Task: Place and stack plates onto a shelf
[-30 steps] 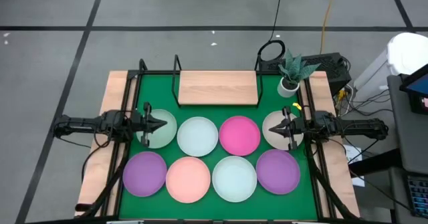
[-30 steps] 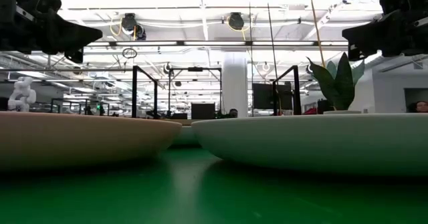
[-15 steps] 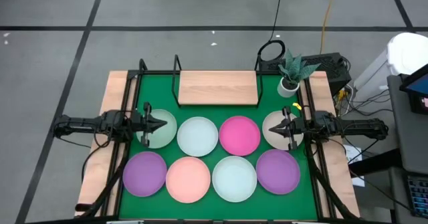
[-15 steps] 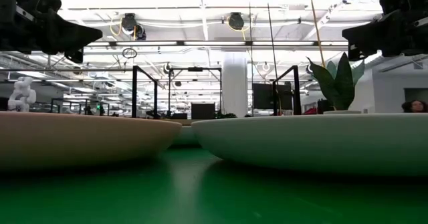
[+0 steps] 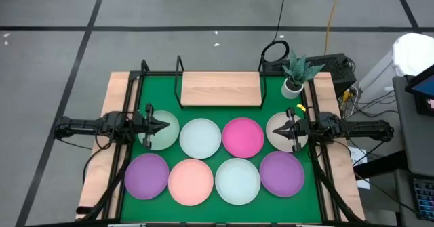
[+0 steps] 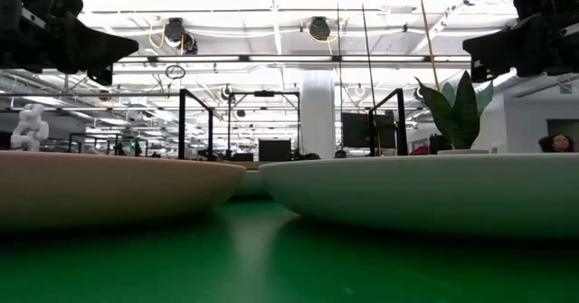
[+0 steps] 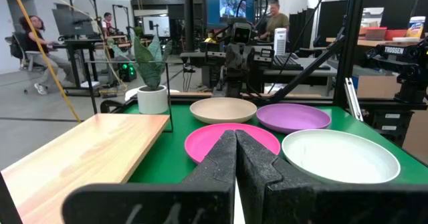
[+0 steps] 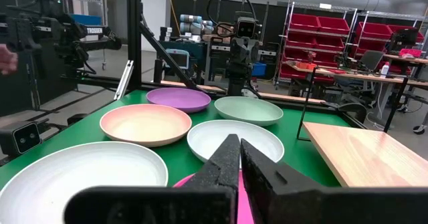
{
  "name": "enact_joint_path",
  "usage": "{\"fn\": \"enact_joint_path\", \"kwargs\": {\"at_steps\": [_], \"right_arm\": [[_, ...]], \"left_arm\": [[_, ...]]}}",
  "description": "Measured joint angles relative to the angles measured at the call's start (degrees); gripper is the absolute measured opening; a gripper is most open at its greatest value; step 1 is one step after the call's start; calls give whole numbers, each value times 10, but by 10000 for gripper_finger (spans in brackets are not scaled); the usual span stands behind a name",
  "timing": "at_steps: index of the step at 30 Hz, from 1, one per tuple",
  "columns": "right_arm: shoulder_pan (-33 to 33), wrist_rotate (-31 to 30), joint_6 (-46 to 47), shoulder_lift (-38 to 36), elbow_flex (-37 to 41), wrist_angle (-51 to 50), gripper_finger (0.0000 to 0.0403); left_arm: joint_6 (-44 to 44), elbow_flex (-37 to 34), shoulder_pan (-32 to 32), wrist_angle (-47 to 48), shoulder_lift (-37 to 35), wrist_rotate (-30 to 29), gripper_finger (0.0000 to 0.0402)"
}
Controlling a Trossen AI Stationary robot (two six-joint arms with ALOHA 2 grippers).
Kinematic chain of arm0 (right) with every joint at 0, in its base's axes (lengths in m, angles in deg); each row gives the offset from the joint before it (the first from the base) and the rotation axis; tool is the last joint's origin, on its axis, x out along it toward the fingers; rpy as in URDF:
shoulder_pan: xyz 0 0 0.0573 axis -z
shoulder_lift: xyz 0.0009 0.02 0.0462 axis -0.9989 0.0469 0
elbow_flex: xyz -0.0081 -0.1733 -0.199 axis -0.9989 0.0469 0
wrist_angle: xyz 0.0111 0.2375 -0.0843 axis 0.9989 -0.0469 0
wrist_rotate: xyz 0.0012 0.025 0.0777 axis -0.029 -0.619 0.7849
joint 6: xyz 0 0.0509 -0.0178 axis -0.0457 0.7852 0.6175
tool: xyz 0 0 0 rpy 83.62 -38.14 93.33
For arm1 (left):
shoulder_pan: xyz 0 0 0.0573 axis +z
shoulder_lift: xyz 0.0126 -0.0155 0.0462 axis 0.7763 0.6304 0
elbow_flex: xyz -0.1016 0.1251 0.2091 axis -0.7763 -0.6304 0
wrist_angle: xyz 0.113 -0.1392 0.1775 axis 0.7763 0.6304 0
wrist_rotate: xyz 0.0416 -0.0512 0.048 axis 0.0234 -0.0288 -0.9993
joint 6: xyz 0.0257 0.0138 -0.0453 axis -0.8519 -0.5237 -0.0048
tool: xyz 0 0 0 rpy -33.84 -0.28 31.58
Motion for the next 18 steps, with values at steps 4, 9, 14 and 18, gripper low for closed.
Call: {"fn": "enact_joint_path", "kwargs": {"at_steps": [4, 9, 14, 18], "right_arm": [[0, 0, 0, 0, 0, 0, 0], [0, 0, 0, 0, 0, 0, 0], [0, 0, -3, 0, 0, 22, 0], [0, 0, 1, 0, 0, 37, 0]], "left_arm": [[0, 0, 0, 0, 0, 0, 3], [0, 0, 0, 0, 0, 0, 3], [-36, 0, 0, 0, 0, 0, 3], [-43, 0, 0, 0, 0, 0, 3]]}}
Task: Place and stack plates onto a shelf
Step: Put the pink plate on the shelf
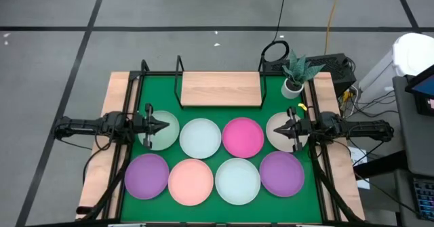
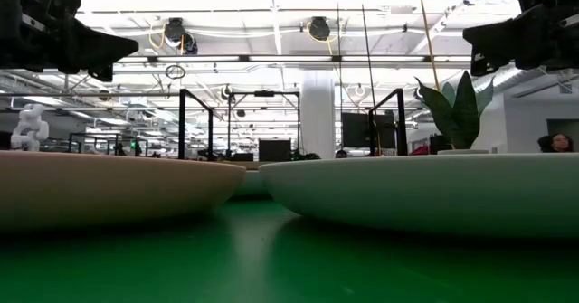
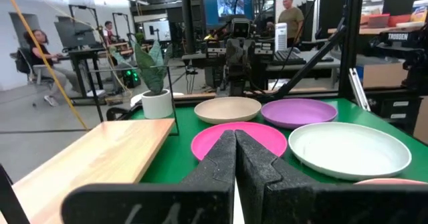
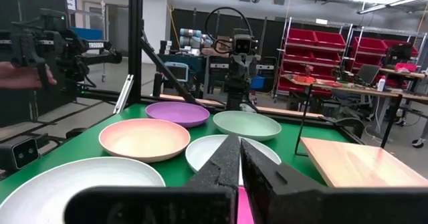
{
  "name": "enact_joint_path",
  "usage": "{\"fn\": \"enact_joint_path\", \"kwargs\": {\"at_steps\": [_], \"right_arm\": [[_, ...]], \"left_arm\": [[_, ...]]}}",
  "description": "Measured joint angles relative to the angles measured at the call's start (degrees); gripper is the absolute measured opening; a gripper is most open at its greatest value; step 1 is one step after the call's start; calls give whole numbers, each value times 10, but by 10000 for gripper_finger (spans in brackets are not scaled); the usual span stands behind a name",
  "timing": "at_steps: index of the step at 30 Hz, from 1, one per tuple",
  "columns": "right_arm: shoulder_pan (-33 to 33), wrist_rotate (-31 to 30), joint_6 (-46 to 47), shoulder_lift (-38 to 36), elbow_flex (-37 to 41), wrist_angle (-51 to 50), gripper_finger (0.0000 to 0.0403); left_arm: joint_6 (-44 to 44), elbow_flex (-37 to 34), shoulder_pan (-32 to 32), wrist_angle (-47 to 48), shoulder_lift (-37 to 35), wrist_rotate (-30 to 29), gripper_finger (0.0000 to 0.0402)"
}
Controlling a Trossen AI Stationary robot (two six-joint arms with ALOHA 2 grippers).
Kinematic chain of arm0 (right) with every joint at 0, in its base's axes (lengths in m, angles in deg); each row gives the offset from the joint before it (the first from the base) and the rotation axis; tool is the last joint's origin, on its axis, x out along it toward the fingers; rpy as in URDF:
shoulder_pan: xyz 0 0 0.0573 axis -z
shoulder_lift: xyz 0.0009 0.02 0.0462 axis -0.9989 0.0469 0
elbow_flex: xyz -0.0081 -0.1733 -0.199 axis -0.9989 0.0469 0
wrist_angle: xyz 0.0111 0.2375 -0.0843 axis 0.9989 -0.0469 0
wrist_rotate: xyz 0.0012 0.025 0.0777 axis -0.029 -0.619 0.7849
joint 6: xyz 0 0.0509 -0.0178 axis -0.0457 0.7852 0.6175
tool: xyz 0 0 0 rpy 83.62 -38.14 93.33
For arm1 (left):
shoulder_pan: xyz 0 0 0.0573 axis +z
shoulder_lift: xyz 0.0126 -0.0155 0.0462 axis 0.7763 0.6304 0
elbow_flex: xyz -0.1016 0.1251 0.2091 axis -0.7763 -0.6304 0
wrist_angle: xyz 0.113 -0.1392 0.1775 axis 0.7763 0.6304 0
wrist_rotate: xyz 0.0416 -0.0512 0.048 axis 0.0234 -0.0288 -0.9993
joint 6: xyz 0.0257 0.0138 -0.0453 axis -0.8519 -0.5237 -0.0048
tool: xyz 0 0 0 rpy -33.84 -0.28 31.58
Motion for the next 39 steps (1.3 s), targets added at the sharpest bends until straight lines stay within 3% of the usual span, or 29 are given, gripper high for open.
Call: {"fn": "enact_joint_path", "kwargs": {"at_steps": [11, 17, 39], "right_arm": [[0, -2, 59, 29, -30, -1, 0], [0, -15, 53, 97, -118, -11, 0], [0, -49, 150, 504, -655, -278, 0]], "left_arm": [[3, 0, 0, 0, 0, 0, 3], [1, 0, 0, 0, 0, 0, 3], [13, 0, 0, 0, 0, 0, 3]]}}
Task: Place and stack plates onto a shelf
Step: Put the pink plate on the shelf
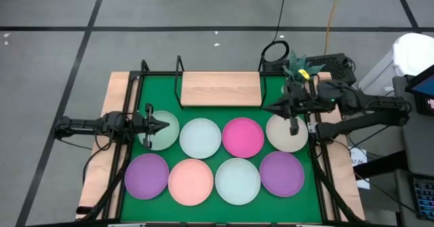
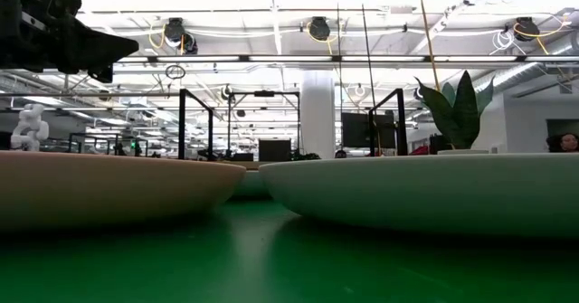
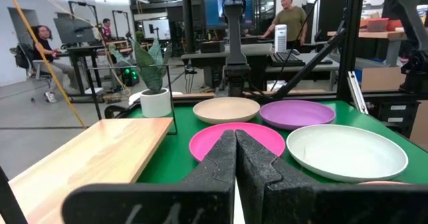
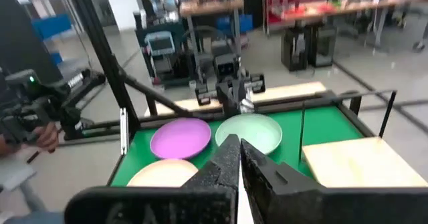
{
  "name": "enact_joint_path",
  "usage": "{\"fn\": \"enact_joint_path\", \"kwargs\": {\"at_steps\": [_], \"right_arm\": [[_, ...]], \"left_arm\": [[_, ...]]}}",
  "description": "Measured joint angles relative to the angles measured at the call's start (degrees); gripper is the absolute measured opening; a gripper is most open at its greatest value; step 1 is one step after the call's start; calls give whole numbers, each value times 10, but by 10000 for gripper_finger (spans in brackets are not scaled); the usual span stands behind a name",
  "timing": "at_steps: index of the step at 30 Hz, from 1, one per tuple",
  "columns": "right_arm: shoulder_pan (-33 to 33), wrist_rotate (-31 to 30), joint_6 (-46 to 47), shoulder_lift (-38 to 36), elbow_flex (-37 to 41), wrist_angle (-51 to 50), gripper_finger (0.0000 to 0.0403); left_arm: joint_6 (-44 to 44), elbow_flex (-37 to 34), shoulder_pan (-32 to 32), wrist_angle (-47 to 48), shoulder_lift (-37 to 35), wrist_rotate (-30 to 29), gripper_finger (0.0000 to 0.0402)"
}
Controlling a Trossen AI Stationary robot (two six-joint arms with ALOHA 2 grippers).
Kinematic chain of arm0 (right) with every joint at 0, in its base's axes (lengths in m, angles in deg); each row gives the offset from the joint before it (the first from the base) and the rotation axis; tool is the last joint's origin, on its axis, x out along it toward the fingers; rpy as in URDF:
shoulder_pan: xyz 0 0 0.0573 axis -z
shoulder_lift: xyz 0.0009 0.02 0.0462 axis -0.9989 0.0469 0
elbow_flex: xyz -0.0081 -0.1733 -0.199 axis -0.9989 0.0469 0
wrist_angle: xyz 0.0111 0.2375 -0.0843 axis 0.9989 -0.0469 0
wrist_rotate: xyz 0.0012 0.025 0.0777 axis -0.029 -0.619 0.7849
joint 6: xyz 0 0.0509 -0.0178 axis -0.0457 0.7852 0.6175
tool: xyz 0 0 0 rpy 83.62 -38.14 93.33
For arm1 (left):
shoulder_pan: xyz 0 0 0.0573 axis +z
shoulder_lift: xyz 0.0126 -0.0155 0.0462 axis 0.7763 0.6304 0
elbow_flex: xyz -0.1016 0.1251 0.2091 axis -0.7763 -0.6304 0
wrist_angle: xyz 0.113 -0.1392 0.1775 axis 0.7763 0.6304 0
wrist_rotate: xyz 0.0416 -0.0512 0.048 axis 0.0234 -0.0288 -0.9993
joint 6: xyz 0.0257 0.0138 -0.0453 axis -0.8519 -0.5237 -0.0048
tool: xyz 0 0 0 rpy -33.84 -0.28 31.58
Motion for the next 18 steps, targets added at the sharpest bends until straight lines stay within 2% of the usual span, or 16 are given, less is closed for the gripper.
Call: {"fn": "enact_joint_path", "kwargs": {"at_steps": [8, 14, 18], "right_arm": [[-19, -5, 17, 123, -122, -92, 0], [-49, -58, 27, 171, -146, -163, 0], [-77, -121, 63, 196, -146, -216, 0]], "left_arm": [[0, 0, 0, 0, 0, 0, 3], [23, 0, 0, 2, 0, 0, 3], [37, 0, 0, 4, 0, 0, 3]]}}
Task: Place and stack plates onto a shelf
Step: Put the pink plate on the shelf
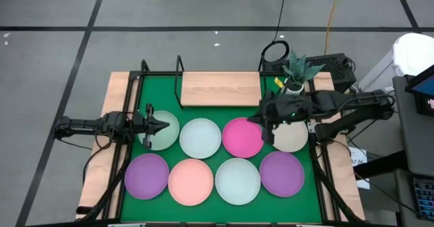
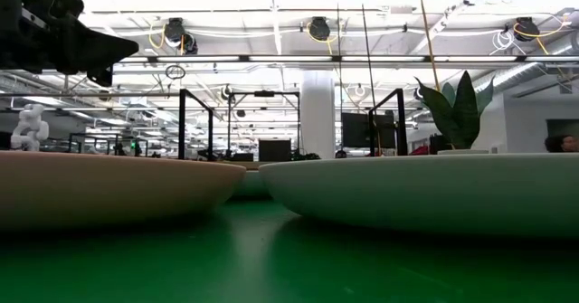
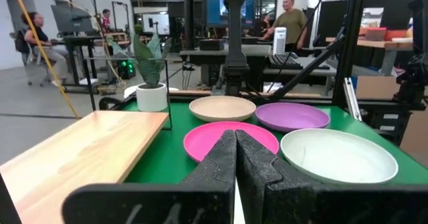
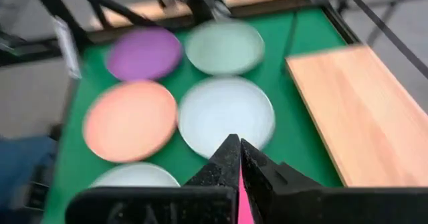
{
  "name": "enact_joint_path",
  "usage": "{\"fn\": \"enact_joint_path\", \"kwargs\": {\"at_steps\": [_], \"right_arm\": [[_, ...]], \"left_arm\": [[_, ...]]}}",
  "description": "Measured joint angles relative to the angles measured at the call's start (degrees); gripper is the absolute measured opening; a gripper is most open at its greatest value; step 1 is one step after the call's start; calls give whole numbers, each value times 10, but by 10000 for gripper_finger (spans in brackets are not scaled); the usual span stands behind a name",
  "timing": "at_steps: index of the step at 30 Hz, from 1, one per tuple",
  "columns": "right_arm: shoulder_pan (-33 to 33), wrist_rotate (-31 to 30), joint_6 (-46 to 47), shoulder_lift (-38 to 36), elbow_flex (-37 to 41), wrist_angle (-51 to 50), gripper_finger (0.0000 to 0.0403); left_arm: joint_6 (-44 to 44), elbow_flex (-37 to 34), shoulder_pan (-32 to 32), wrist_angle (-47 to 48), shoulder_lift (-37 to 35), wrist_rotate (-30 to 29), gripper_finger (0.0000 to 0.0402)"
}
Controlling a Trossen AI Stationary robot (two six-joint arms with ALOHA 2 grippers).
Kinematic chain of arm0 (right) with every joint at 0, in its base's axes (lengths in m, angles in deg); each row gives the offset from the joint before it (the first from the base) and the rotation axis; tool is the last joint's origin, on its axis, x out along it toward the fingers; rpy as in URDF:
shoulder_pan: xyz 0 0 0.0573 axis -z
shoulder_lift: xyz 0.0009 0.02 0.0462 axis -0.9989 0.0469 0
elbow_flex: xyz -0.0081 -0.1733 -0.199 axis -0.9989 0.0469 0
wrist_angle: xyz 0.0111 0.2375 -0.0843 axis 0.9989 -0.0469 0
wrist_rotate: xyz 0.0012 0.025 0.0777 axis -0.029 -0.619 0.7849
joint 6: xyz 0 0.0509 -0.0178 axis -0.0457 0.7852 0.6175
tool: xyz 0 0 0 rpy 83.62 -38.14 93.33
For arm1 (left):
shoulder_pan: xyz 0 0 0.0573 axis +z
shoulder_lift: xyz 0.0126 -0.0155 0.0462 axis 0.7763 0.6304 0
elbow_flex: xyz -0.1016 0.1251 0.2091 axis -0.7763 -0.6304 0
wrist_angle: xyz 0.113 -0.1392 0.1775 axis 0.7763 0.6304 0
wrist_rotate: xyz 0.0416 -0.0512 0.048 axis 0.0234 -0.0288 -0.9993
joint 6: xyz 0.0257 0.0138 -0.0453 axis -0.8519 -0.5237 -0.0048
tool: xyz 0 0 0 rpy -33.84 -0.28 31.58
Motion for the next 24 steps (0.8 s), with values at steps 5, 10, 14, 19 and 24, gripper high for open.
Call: {"fn": "enact_joint_path", "kwargs": {"at_steps": [5, 10, 14, 19, 24], "right_arm": [[-33, -14, 38, 37, 0, -48, 0], [-65, -12, 52, 79, 4, -61, 0], [-92, -11, 19, 105, 27, -60, 6], [-103, -11, 39, 117, 74, -37, 24], [-104, -9, 90, 120, 136, -28, 42]], "left_arm": [[-13, 0, 0, 1, 0, 0, 3], [-1, 0, 0, 2, 0, 0, 3], [10, 0, 0, 2, 0, 0, 3], [10, 0, 0, 11, 0, 0, 3], [12, 16, 0, 47, 0, 0, 3]]}}
